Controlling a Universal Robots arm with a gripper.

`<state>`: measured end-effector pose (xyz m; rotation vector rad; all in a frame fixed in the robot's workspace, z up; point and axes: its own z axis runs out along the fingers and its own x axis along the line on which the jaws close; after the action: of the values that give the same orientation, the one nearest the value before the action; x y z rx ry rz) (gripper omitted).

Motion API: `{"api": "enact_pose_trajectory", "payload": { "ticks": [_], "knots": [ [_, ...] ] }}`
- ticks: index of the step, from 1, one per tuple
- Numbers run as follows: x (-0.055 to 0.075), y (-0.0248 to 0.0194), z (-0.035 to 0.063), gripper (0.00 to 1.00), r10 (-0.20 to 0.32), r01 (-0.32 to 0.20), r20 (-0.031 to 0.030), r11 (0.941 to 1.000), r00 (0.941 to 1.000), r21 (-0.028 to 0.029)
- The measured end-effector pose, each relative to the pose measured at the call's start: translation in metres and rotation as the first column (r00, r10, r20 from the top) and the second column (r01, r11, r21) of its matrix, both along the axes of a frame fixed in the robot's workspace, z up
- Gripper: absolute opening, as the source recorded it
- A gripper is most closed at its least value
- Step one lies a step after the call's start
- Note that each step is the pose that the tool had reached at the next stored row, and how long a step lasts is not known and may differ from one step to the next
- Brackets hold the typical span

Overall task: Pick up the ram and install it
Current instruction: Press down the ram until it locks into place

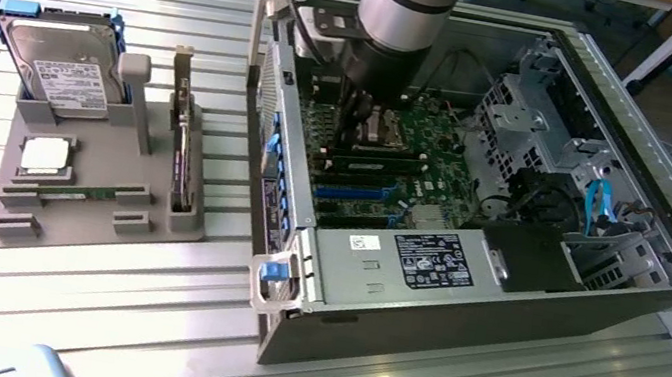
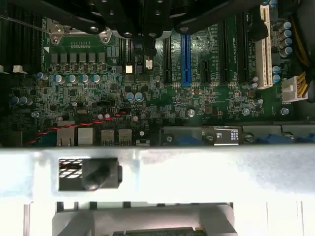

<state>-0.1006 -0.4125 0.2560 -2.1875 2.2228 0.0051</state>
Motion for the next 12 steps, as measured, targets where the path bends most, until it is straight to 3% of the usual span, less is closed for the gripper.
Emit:
{"api": "enact_pose_trajectory", "payload": {
  "ticks": [12],
  "knots": [
    [0.0,0.0,0.0299,0.1,0.0,0.0,0.0,1.0,1.0,-0.0006]
  ]
}}
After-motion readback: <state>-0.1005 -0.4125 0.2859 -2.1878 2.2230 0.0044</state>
